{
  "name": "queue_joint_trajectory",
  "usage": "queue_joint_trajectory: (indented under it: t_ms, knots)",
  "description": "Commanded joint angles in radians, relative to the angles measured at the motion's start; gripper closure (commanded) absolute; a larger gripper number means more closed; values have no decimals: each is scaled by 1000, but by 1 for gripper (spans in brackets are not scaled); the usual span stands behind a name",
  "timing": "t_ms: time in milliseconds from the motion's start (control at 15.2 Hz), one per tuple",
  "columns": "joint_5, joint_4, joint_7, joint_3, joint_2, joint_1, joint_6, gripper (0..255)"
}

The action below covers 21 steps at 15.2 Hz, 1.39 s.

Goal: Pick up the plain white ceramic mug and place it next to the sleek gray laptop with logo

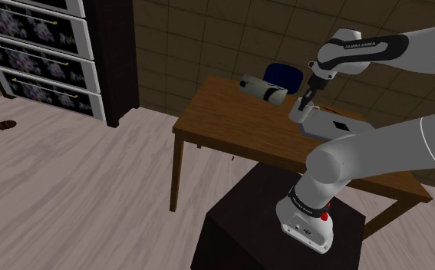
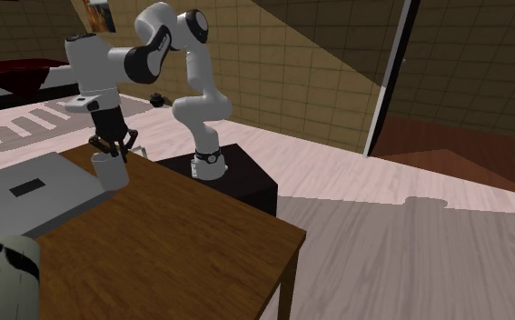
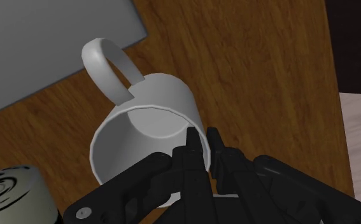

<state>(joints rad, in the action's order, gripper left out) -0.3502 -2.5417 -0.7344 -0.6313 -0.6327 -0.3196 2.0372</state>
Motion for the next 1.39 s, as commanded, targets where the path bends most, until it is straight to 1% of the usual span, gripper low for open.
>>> queue_joint_trajectory:
  t_ms: [0,726,1254,1320]
  knots:
    - [-4,-19,0,-11,12,1,32,255]
    - [-25,-114,-11,-80,98,13,212,255]
    - [-25,-114,-11,-80,98,13,212,255]
    - [-25,-114,-11,-80,98,13,212,0]
